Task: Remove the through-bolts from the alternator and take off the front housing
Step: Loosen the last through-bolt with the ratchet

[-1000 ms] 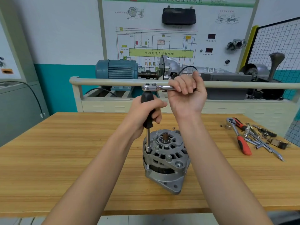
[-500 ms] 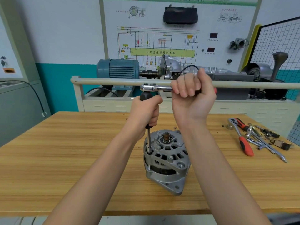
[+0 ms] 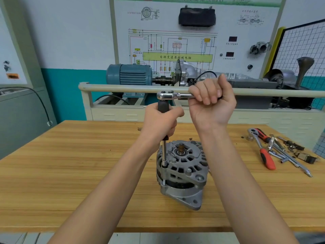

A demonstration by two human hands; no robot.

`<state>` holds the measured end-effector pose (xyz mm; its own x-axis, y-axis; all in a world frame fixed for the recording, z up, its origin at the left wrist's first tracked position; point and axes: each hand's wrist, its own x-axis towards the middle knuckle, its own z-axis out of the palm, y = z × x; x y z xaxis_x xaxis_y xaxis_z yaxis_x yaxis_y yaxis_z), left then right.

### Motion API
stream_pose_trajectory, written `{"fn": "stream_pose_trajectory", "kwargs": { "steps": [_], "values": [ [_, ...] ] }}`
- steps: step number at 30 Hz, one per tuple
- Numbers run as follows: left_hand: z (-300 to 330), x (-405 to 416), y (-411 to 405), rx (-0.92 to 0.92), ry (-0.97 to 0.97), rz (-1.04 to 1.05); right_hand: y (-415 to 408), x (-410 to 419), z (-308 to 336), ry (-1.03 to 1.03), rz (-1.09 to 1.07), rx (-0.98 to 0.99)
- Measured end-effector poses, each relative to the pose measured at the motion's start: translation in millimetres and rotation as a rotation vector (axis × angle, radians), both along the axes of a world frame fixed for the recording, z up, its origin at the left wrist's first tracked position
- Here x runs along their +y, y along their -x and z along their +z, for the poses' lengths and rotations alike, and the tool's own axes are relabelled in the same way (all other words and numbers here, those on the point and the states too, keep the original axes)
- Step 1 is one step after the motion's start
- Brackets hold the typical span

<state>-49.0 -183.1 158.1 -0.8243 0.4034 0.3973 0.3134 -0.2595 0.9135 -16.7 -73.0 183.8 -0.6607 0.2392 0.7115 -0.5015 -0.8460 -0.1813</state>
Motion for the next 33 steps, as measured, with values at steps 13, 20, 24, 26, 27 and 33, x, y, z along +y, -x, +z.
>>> {"fn": "stream_pose_trajectory", "kwargs": {
  "steps": [13, 20, 24, 26, 27, 33],
  "values": [
    [3.3, -0.4, 10.1, -0.111, 0.098, -0.402, 24.4, 10.2, -3.0, 0.271, 0.247, -0.166],
    [1.7, 4.5, 4.3, -0.094, 0.074, -0.170, -26.2, -21.8, -7.9, -0.115, -0.491, 0.072],
    [1.6, 7.4, -0.9, -0.042, 0.086, -0.097, -35.4, -48.5, -19.4, -0.397, -1.020, 0.313],
    [0.7, 5.1, -0.3, -0.043, 0.074, -0.097, -35.0, -51.6, -20.7, -0.435, -1.071, 0.301],
    [-0.1, 3.7, 1.2, -0.056, 0.064, -0.113, -34.0, -50.1, -18.6, -0.409, -1.022, 0.283],
    [0.7, -0.6, 8.9, -0.043, 0.060, -0.226, -20.6, -21.3, -0.4, -0.198, -0.442, 0.145]
  ]
}}
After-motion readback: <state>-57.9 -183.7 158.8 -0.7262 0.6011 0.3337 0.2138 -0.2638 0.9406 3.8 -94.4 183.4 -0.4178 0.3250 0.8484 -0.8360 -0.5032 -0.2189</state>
